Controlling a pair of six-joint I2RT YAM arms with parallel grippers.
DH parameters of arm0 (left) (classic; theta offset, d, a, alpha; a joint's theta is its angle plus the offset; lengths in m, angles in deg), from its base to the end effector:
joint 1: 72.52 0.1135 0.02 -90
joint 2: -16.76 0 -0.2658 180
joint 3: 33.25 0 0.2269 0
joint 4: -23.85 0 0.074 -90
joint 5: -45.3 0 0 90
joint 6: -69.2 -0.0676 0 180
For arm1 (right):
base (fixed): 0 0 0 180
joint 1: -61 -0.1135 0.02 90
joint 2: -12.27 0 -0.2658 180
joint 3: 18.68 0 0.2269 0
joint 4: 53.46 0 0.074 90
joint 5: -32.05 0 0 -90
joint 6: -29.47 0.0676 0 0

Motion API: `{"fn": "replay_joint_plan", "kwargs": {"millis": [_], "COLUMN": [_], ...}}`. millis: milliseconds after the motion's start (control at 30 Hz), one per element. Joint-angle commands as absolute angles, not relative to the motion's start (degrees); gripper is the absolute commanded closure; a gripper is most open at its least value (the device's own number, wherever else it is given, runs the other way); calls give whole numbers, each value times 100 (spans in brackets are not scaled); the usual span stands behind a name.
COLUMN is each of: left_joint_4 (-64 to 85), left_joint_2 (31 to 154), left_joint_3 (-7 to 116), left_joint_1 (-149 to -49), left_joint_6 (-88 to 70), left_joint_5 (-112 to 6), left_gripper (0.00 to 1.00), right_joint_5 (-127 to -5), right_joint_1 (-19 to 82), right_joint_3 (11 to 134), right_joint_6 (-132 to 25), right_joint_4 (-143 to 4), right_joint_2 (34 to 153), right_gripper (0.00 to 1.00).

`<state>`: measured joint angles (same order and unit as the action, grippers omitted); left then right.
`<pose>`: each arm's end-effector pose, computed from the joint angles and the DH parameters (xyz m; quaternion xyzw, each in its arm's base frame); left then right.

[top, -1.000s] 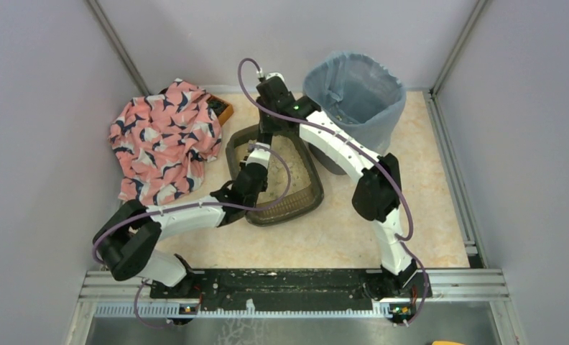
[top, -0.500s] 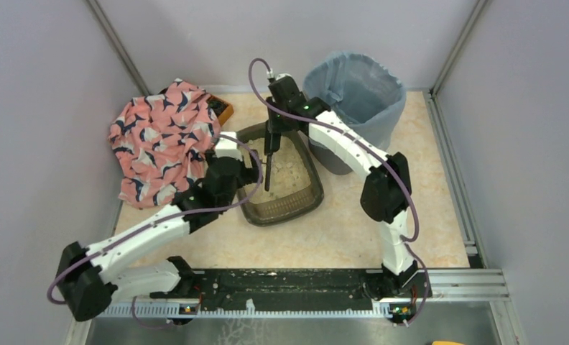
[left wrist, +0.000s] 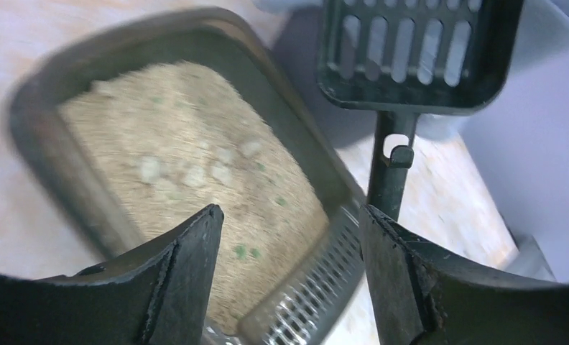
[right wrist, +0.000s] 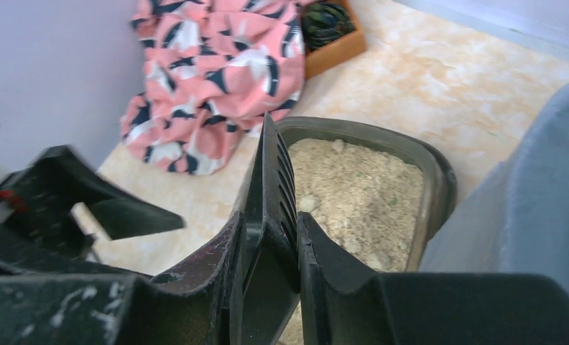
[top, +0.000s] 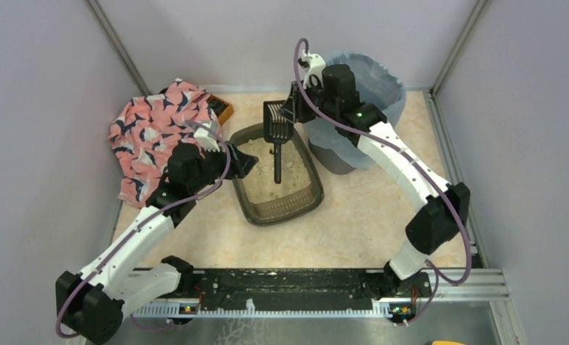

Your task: Clean the litter box

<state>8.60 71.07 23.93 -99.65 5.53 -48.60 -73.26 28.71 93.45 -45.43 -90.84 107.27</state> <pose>0.2023 -0.1088 0.3104 0.0268 0.7786 -0.3054 0.5475 0.3207 0.2237 0.3969 -0.1968 0.7926 0.3278 0.4750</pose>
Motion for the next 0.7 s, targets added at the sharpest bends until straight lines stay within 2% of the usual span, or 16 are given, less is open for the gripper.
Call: {"fn": "replay_joint_plan", "kwargs": {"millis": [0,400,667], "left_joint_4": [1476,2575,2707], "left_joint_2": [7343,7709,7801], "left_joint_3": [2775,2658,2431], "left_joint_1": [-9845,-9842,-9843], "left_joint_6": [630,1004,923], "left_joint_5": [-7373,-9640,-9524], "left_gripper": [26,31,30], "right_joint_5": [-8577,-9172,-9421], "right_joint_1": [3122,3129,3112], "right_joint_3": [8969,8947,8905], "right_joint_6": [-4454,-4322,-4195], "right_joint_4": [-8229,-8168,-8096], "right_joint_2": [10043,9960,9782], "right_gripper": [100,100,100]}}
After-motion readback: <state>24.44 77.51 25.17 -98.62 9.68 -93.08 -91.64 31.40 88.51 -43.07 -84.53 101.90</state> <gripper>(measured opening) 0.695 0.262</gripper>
